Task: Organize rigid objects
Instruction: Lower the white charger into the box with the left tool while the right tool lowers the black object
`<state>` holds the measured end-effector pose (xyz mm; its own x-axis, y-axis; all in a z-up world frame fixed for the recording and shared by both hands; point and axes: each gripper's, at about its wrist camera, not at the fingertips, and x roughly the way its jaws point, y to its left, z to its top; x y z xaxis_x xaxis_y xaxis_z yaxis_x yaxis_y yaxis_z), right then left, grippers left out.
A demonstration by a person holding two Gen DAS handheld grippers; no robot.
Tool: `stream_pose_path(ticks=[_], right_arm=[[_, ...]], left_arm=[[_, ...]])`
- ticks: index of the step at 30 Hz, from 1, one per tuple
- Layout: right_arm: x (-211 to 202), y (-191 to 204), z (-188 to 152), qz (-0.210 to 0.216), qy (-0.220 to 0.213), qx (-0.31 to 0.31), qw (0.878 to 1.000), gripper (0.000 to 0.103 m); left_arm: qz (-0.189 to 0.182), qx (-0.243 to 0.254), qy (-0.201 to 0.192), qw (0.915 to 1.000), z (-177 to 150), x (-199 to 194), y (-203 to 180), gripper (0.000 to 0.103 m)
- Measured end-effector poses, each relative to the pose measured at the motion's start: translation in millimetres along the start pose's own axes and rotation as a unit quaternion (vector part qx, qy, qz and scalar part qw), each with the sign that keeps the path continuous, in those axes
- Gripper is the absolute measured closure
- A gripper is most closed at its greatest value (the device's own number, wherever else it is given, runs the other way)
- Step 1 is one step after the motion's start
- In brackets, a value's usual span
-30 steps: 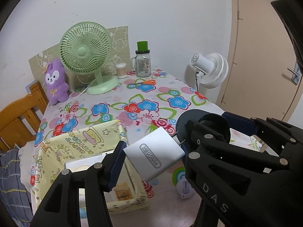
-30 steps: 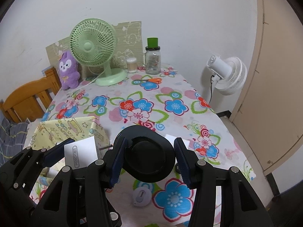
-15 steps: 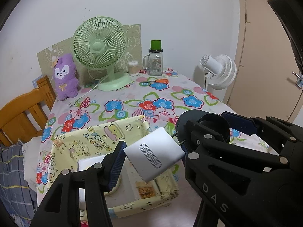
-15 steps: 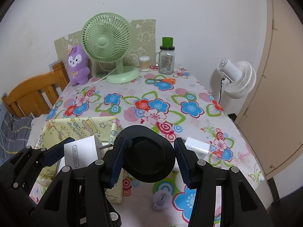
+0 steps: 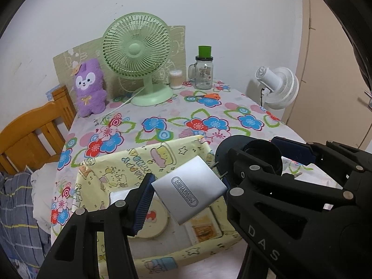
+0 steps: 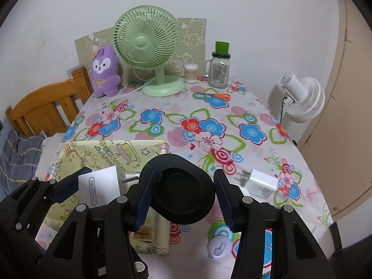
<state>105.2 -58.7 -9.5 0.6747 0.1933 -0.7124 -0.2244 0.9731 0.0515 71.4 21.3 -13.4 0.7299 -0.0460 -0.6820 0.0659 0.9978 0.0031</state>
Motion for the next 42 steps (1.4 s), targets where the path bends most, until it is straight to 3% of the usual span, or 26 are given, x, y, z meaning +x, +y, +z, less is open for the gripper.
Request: stream_pose_path(ticks=[29, 42], right_arm=[[43, 55, 15, 0.025, 0.024, -0.041, 0.999, 0.049], [70, 70, 20, 0.043, 0.044, -0.044, 0.997, 0.049]], left_arm=[[0.026, -0.039, 0.018, 0.9988, -4, 26, 58, 0.042], [0.034, -0.057, 0.044, 0.9968, -5, 46, 79, 0.042]])
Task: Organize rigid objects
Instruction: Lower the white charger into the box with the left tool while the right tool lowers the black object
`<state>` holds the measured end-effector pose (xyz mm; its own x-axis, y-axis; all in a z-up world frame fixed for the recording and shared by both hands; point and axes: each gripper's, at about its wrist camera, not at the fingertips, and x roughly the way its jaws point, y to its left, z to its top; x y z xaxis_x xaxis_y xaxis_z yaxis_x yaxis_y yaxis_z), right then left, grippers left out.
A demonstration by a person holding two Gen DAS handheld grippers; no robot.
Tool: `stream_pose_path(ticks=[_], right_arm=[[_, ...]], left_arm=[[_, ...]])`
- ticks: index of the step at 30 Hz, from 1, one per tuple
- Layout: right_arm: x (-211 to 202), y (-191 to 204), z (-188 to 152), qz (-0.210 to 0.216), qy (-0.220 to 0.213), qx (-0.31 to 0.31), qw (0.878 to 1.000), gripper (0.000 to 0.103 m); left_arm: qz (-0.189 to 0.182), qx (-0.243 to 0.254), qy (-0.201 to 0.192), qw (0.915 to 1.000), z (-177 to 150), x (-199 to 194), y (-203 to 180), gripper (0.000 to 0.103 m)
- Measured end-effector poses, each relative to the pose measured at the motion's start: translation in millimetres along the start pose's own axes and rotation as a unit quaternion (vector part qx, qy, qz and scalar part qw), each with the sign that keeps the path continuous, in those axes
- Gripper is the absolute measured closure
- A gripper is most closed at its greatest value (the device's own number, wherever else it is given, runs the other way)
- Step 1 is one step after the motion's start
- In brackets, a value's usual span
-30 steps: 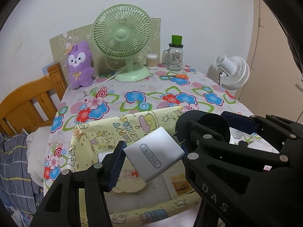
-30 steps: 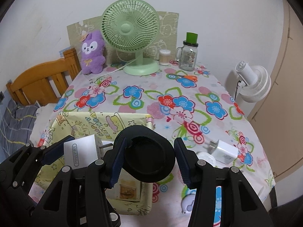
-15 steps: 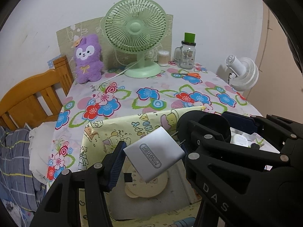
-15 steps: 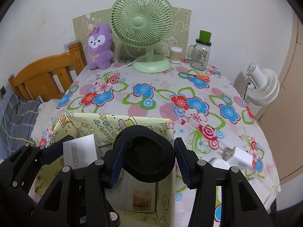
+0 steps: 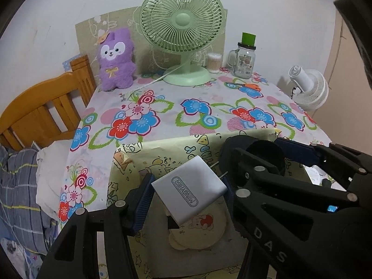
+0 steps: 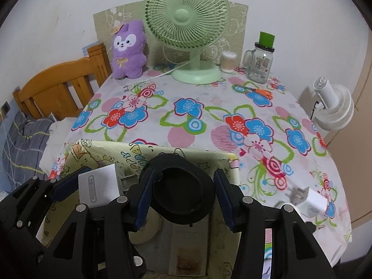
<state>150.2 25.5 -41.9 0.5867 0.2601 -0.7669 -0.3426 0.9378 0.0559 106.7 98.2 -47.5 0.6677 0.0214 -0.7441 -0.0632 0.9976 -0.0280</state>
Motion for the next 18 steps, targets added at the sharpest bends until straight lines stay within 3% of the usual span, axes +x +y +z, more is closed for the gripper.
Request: stream_pose_path(ticks=[6, 10, 18], right_arm=[[8, 4, 1, 0.006, 0.01, 0.003, 1.0, 0.048], [12, 4, 0, 0.014, 0.017, 0.008, 1.0, 0.048], [20, 1, -3, 0.046, 0.04, 0.021, 0.998, 0.048]], left_arm=[[0.0, -0.021, 0.035, 0.9992, 0, 6, 5, 0.041], [-0.004, -0.031, 0.05, 0.9982, -1, 9, 7, 0.026], [0.004, -0.03, 0.054, 0.9981, -2, 9, 3, 0.023]])
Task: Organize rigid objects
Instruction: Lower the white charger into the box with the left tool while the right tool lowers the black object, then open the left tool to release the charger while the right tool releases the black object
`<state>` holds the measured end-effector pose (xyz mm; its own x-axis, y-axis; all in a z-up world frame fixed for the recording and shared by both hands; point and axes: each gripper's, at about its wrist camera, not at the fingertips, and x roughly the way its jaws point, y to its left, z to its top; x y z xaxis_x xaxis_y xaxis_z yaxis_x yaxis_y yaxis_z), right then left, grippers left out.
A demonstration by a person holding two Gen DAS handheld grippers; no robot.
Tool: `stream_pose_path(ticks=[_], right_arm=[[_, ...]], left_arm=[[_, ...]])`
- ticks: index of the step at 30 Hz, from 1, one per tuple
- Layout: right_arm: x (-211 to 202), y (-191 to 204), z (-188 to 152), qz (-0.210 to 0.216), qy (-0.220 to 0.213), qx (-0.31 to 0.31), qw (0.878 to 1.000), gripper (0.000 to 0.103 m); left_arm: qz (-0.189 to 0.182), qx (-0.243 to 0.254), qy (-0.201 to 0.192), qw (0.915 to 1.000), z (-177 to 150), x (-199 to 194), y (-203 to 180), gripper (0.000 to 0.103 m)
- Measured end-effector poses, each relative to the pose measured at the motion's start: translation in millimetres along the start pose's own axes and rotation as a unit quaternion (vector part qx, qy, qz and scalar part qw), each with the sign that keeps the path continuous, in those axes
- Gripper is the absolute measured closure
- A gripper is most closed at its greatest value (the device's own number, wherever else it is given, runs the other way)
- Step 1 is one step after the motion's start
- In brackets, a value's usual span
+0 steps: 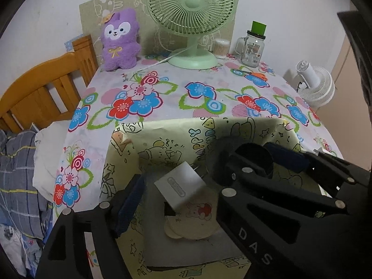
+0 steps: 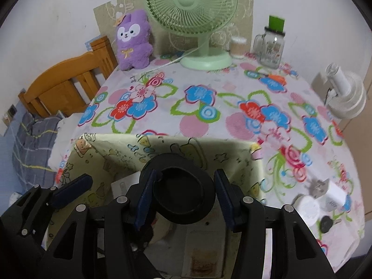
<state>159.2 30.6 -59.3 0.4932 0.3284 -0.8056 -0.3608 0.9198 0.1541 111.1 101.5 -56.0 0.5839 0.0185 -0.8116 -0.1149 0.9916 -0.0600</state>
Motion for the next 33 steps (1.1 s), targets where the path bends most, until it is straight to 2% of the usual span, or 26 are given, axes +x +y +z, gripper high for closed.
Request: stream_pose_path(ticks=[5, 6, 8, 12, 22, 33], right_arm=[[1, -1, 0, 0.006, 0.002, 0.003, 1.0, 0.046], [1, -1, 0, 0.006, 0.003, 0.003, 1.0, 0.043], [0, -1, 0, 0.003, 0.003, 0.002, 1.0, 0.03], [-4, -1, 0, 0.0, -0.003, 0.0, 1.0, 0.024], [-27, -1, -4, -0.01, -0.022, -0.007, 1.0, 0.018], [-54, -8, -12, -0.019, -0.041, -0.003, 0.999, 0.016]], left_arm=[[0.004, -0.002, 0.0, 1.0, 0, 0, 0, 0.022], [0.004, -0.003, 0.0, 1.0, 0, 0, 0, 0.022], [0.002, -0.007, 0.0, 1.0, 1, -1, 0, 0.021], [0.007, -0.013, -0.004, 0.9999, -1, -5, 0, 0.018], [0.008, -0.013, -0.026, 0.9996, -6, -25, -8, 0.016], [0.0, -0.003, -0.047, 0.9989, -11, -46, -23, 0.016]])
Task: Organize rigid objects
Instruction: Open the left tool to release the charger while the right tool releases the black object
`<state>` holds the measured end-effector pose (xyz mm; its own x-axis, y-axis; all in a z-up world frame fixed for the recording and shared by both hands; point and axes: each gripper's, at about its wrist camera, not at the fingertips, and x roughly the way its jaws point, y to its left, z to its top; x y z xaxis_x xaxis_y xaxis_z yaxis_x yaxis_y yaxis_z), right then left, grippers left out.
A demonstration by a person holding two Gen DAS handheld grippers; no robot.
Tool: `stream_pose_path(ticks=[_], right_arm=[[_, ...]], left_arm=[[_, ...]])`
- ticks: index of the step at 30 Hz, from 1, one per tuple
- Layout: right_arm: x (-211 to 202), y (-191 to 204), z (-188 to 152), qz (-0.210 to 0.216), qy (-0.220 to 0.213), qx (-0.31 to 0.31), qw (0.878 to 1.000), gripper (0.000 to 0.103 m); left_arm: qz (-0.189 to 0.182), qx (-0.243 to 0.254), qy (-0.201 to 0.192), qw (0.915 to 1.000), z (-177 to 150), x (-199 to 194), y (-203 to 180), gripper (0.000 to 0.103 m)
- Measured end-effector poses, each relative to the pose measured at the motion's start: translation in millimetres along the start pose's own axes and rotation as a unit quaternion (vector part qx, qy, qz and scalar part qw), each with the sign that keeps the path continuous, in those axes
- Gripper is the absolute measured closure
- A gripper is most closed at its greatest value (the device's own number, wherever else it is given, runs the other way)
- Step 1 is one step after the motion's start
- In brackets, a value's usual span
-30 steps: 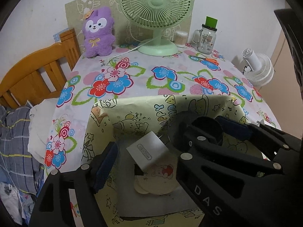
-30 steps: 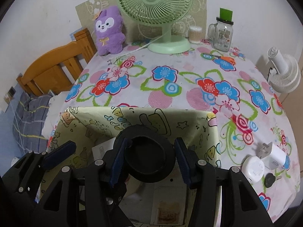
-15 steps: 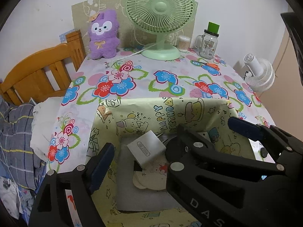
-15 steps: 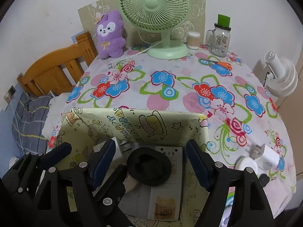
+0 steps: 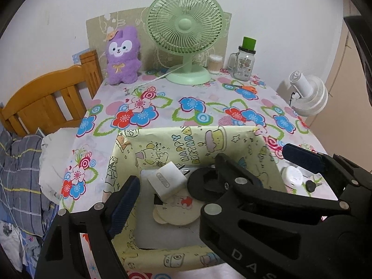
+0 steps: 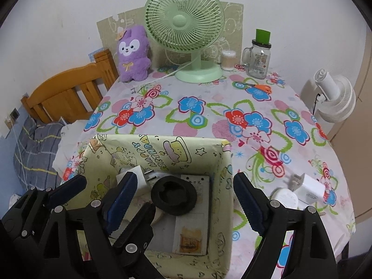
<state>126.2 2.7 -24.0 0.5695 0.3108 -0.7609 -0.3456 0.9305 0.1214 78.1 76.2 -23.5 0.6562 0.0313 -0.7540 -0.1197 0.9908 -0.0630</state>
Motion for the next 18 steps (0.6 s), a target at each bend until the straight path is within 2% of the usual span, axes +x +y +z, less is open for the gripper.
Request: stream_pose_path(ticks=[18], right_arm=[[-40, -21, -11, -0.018, -0.027, 0.004, 0.999, 0.015]], left_arm=[[-0.005, 0.021, -0.024, 0.9995, -7, -26, -31, 0.014]])
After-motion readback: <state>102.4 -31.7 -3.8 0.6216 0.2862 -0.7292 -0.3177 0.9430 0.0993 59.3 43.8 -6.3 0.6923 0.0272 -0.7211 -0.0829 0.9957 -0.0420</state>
